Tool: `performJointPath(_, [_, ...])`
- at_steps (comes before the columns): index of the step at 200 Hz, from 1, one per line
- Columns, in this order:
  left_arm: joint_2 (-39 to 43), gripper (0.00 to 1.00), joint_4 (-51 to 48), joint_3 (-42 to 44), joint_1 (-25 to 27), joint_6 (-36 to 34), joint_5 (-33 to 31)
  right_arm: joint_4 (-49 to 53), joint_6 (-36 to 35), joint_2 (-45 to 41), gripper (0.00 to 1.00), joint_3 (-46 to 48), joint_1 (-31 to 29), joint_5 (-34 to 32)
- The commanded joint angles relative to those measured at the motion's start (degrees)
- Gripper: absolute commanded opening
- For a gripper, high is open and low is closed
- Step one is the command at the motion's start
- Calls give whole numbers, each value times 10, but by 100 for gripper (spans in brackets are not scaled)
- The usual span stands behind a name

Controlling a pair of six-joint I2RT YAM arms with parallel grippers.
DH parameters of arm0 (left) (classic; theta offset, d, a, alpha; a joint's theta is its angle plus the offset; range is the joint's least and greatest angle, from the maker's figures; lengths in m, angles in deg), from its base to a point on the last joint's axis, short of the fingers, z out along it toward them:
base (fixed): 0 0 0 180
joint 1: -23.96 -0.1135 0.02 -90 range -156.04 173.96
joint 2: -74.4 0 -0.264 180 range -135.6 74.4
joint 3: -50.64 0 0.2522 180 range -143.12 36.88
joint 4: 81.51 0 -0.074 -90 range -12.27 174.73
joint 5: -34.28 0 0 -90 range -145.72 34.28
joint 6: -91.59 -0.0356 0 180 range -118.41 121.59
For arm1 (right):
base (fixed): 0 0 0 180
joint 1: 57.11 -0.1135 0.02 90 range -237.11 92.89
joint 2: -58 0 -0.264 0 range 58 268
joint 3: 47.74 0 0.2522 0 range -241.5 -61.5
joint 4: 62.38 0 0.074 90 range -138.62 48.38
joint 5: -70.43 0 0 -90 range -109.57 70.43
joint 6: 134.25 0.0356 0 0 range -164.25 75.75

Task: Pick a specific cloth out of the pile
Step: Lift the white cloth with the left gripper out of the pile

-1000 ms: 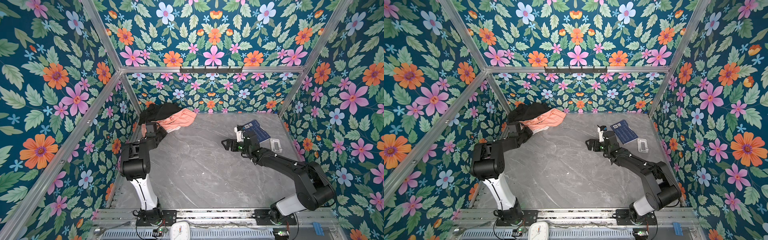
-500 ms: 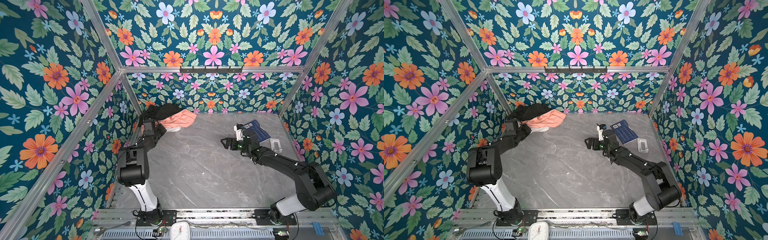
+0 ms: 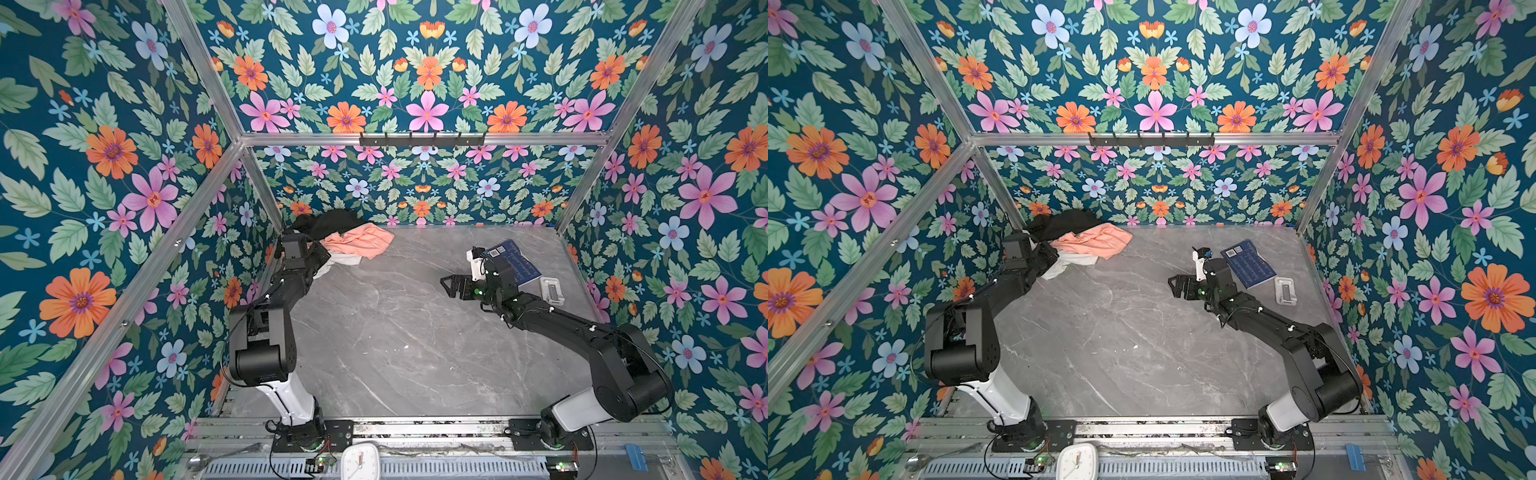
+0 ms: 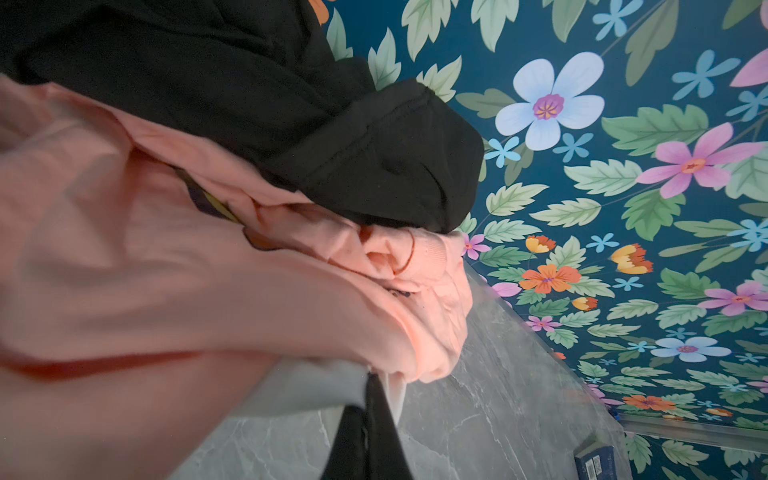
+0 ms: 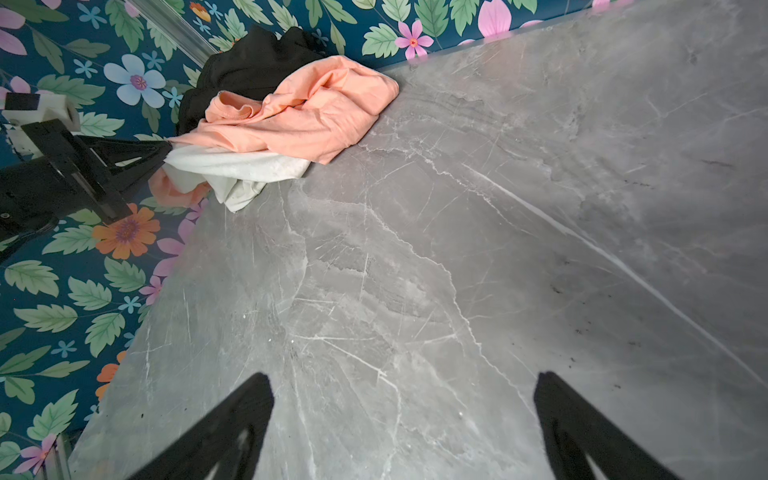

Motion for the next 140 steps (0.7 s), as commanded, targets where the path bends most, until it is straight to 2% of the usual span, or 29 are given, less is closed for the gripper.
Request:
performJointPath(1, [11,0,9,0,0,-4,2,-1,-2,-2,99,0,-2,-7])
performJointPath(140, [73,0,15,16,0,8,-8,-8,-1,5,99,5,-6,-11])
